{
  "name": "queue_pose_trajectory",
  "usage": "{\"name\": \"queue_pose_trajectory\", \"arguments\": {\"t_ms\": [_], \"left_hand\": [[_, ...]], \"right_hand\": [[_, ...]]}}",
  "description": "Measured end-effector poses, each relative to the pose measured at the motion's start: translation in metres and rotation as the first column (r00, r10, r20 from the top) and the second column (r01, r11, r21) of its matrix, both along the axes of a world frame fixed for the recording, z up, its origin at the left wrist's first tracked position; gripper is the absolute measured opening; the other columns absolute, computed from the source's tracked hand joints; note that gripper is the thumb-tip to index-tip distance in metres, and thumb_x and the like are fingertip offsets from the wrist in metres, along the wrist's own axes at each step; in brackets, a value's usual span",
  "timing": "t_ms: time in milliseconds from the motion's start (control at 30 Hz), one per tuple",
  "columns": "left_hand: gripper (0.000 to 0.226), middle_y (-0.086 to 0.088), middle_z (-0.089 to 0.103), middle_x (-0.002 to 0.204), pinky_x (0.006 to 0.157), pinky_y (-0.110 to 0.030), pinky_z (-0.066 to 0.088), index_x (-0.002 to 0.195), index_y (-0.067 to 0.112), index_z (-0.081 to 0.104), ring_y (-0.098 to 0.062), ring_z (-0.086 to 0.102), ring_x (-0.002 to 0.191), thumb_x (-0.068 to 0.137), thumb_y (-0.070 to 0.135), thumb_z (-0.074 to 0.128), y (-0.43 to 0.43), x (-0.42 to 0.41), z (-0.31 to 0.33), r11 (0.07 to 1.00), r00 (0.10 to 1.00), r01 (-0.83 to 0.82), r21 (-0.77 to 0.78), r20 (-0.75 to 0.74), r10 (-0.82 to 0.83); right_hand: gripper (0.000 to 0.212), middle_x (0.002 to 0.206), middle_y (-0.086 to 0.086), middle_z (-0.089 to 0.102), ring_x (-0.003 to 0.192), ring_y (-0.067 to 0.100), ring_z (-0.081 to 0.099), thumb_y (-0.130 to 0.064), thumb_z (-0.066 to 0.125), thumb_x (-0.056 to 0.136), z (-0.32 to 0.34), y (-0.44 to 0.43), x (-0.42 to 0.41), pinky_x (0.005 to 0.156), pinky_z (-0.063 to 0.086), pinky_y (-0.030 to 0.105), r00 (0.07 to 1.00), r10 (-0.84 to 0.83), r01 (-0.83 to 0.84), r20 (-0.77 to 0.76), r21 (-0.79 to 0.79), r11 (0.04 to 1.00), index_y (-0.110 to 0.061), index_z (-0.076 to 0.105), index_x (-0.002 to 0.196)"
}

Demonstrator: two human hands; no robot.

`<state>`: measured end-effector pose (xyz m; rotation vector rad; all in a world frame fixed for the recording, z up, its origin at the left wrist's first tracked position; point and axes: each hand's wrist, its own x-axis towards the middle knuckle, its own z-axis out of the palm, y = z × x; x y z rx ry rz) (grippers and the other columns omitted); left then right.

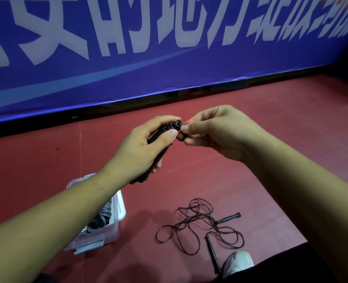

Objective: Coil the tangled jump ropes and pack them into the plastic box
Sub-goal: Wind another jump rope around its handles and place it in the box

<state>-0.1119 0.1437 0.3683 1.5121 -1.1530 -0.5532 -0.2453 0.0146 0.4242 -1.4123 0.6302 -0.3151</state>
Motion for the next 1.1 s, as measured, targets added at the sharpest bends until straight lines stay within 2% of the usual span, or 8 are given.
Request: {"name": "queue_pose_trajectory", "arguments": {"t_ms": [200, 400, 467, 533, 633, 733, 967, 1100], "left_hand": [[0.029, -0.009, 0.054, 0.057, 0.045, -0.034, 0.05, 0.122, 0.042, 0.062, -0.025, 0.053, 0.048, 0.095, 0.03, 0.057, 0.001, 0.001, 0.001, 0.997, 0.997, 0.067, 0.029, -0.036, -0.066], [0.027, -0.024, 0.057, 0.066, 0.045, -0.032, 0.048, 0.12, 0.039, 0.062, -0.025, 0.054, 0.046, 0.094, 0.035, 0.056, -0.003, 0.0, 0.005, 0.999, 0.99, 0.052, 0.0, -0.13, -0.051], [0.03, -0.031, 0.059, 0.083, 0.044, -0.031, 0.048, 0.12, 0.036, 0.06, -0.026, 0.054, 0.047, 0.09, 0.038, 0.056, -0.002, -0.001, 0.006, 0.998, 0.985, 0.06, -0.02, -0.162, -0.063], [0.031, -0.02, 0.063, 0.093, 0.044, -0.031, 0.048, 0.12, 0.033, 0.057, -0.027, 0.054, 0.047, 0.09, 0.037, 0.057, -0.002, 0.0, 0.004, 0.997, 0.977, 0.071, -0.032, -0.199, -0.076], [0.025, 0.002, 0.066, 0.088, 0.043, -0.031, 0.047, 0.119, 0.027, 0.05, -0.026, 0.054, 0.047, 0.094, 0.031, 0.056, -0.003, 0.002, 0.001, 0.998, 0.965, 0.061, -0.02, -0.253, -0.064], [0.024, 0.006, 0.065, 0.085, 0.042, -0.03, 0.046, 0.113, 0.022, 0.045, -0.024, 0.053, 0.046, 0.095, 0.032, 0.056, -0.002, 0.004, 0.0, 1.0, 0.944, 0.029, 0.002, -0.329, -0.026], [0.034, -0.011, 0.058, 0.063, 0.036, -0.026, 0.043, 0.11, 0.02, 0.044, -0.024, 0.053, 0.041, 0.086, 0.042, 0.054, 0.003, 0.01, 0.002, 0.996, 0.872, 0.083, -0.021, -0.482, -0.083], [0.029, -0.027, 0.057, 0.082, 0.044, -0.029, 0.048, 0.106, 0.024, 0.046, -0.027, 0.054, 0.053, 0.089, 0.046, 0.054, 0.004, 0.014, -0.006, 0.992, 0.867, 0.118, 0.045, -0.491, -0.081]], "right_hand": [[0.011, 0.076, 0.018, 0.069, 0.06, 0.013, 0.066, 0.007, 0.063, 0.088, -0.005, -0.004, 0.0, 0.059, 0.056, 0.018, 0.998, 0.056, -0.056, -0.025, 0.018, 0.998, 0.002, 0.066, 0.078], [0.022, 0.08, 0.019, 0.065, 0.057, 0.012, 0.06, 0.002, 0.064, 0.091, -0.017, -0.001, 0.005, 0.055, 0.051, 0.018, 0.992, -0.031, 0.034, 0.119, -0.019, 0.999, 0.004, 0.061, 0.112], [0.013, 0.082, 0.017, 0.064, 0.06, 0.01, 0.055, -0.004, 0.065, 0.092, -0.02, -0.001, 0.005, 0.054, 0.047, 0.018, 0.994, -0.005, 0.019, 0.107, -0.13, 0.991, 0.003, 0.068, 0.103], [0.006, 0.081, 0.016, 0.061, 0.062, 0.012, 0.052, -0.008, 0.067, 0.092, -0.022, 0.001, 0.006, 0.053, 0.047, 0.022, 0.992, -0.019, 0.038, 0.123, -0.149, 0.988, -0.002, 0.068, 0.091], [0.016, 0.072, 0.008, 0.059, 0.058, 0.014, 0.051, -0.01, 0.065, 0.094, -0.032, 0.009, 0.012, 0.051, 0.045, 0.028, 0.982, -0.066, 0.098, 0.179, -0.173, 0.98, -0.009, 0.059, 0.079], [0.016, 0.071, 0.011, 0.056, 0.053, 0.015, 0.051, -0.011, 0.061, 0.097, -0.039, 0.018, 0.02, 0.049, 0.045, 0.027, 0.967, -0.085, 0.12, 0.238, -0.137, 0.983, -0.009, 0.054, 0.082], [0.008, 0.079, 0.008, 0.064, 0.06, 0.017, 0.058, 0.005, 0.062, 0.091, -0.04, 0.01, 0.018, 0.058, 0.052, 0.027, 0.953, 0.054, -0.007, 0.299, -0.155, 0.988, -0.003, 0.06, 0.093], [0.01, 0.071, 0.012, 0.063, 0.054, 0.015, 0.057, -0.002, 0.066, 0.091, -0.047, 0.016, 0.024, 0.052, 0.049, 0.026, 0.967, -0.033, 0.089, 0.253, -0.215, 0.973, -0.006, 0.06, 0.084]]}}
